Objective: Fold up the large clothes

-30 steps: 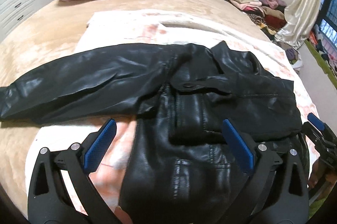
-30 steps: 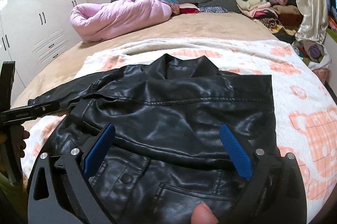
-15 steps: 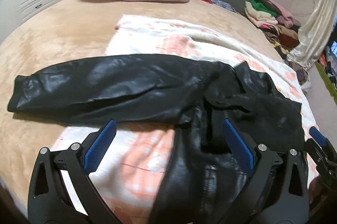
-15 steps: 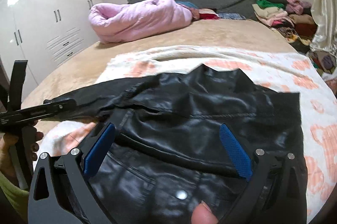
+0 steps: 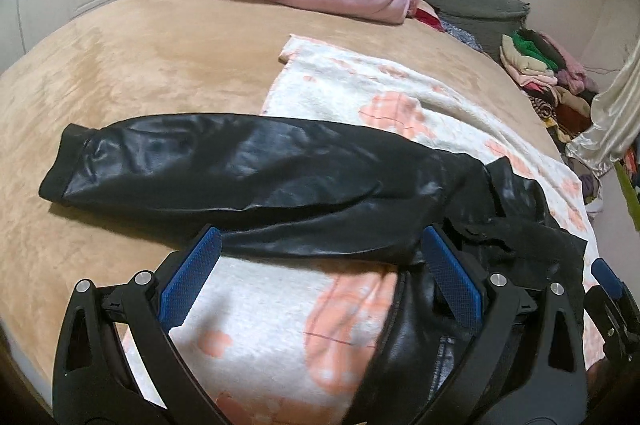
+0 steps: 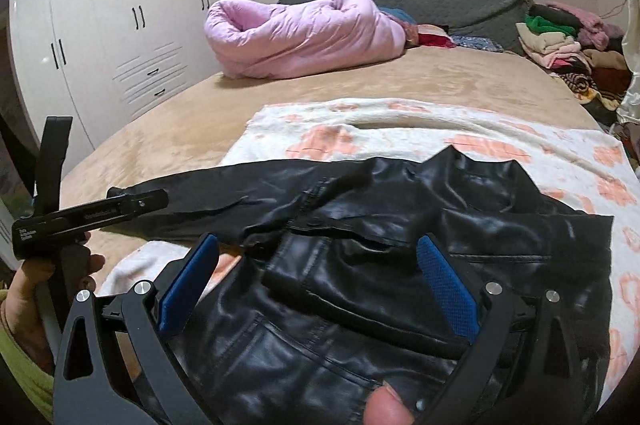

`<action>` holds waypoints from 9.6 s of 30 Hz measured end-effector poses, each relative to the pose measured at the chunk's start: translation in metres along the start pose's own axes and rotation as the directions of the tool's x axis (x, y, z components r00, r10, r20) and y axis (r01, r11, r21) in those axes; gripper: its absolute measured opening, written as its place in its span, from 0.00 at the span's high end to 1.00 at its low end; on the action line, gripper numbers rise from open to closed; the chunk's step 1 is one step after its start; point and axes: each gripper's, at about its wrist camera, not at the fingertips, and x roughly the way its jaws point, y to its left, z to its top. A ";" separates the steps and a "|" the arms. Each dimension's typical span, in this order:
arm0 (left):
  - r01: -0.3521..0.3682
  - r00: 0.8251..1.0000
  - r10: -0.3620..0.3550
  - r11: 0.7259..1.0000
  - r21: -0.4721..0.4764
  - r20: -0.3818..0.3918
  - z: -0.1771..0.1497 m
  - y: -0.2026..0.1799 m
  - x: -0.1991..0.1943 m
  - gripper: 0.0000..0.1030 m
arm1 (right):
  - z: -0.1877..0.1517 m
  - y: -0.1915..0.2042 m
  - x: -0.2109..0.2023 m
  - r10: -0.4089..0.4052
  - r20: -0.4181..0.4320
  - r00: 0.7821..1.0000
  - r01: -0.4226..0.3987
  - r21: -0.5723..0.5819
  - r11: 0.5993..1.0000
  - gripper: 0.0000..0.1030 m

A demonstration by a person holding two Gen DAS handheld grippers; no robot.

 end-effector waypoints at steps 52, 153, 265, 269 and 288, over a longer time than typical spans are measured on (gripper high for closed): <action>-0.004 0.982 0.104 0.843 -0.539 0.156 0.024 0.169 0.010 0.97 | -0.034 0.000 0.038 -0.048 -0.095 0.994 0.046 -0.022 0.999 0.04; 0.359 0.933 -0.357 0.926 0.115 -0.038 0.007 -0.081 0.049 0.09 | 0.023 -0.189 -0.121 -0.058 0.173 0.983 0.049 0.057 0.997 0.94; 0.328 0.937 -0.204 0.793 0.514 -0.284 -0.087 -0.192 0.085 0.56 | -0.104 -0.163 0.001 -0.198 -0.248 0.948 0.238 0.144 0.960 0.51; 0.350 0.930 -0.229 0.794 0.497 -0.289 -0.084 -0.191 0.077 0.49 | -0.100 -0.160 -0.013 -0.185 -0.206 0.961 0.221 0.166 0.961 0.34; 0.338 0.937 -0.244 0.818 0.465 -0.252 -0.069 -0.184 0.055 0.09 | -0.092 -0.153 -0.058 -0.206 -0.092 0.974 0.222 0.231 0.947 0.09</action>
